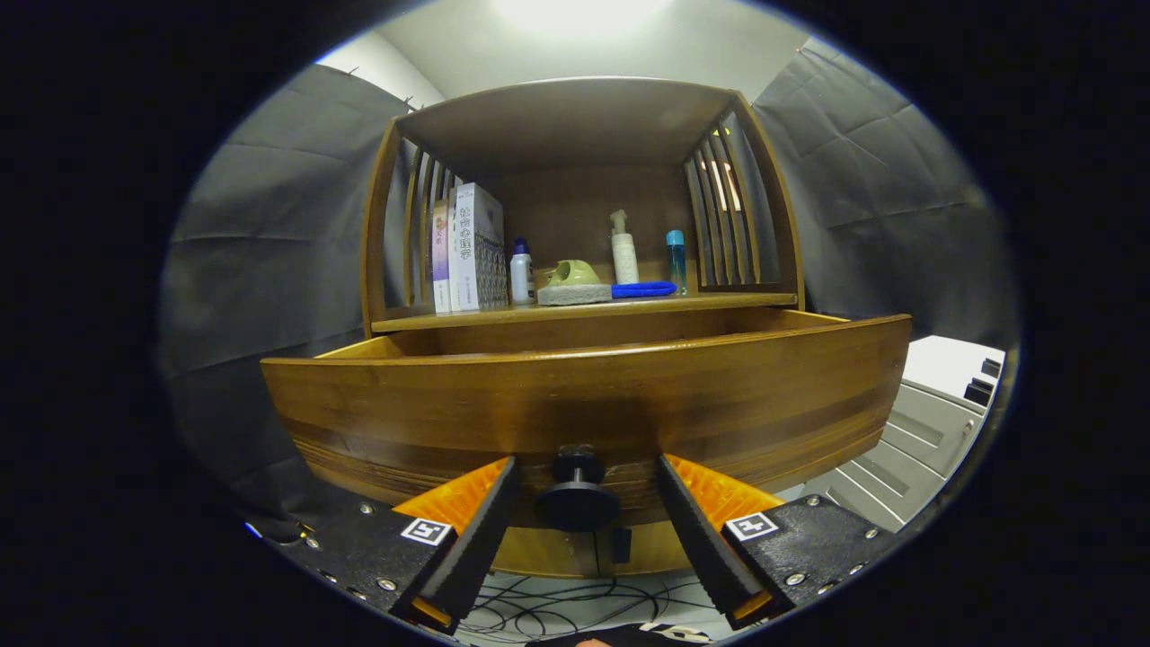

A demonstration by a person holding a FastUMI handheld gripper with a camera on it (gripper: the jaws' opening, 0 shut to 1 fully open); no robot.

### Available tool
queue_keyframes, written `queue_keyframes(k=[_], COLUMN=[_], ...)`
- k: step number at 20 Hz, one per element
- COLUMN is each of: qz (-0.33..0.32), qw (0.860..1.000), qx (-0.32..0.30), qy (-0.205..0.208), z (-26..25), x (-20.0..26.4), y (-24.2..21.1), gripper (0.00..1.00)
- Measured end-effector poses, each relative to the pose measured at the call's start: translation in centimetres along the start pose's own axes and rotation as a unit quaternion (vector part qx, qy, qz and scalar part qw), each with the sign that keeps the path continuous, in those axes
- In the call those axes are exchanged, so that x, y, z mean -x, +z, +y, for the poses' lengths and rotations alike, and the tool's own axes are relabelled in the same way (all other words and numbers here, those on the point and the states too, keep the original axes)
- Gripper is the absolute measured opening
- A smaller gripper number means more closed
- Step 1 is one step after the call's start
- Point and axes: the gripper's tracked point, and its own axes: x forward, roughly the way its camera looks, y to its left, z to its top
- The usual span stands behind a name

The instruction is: Pull open the drawer, take out the items inside it, and place them on the countertop above the cabinet.

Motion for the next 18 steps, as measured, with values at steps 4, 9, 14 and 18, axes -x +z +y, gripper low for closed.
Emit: queue_keyframes(k=[4,9,14,18], qz=[-0.006,-0.015,-0.01,-0.016], qw=[1.0,1.0,1.0,1.0], qx=[-0.001,-0.012,-0.018,-0.019], qy=[-0.002,-0.003,-0.007,-0.006], z=[0.1,0.4,0.7,0.6], x=[-1.1,-2.7,-4.4,-5.9], y=[0.7,1.4,1.7,1.9], gripper=[0.95,0.95,0.95,0.95])
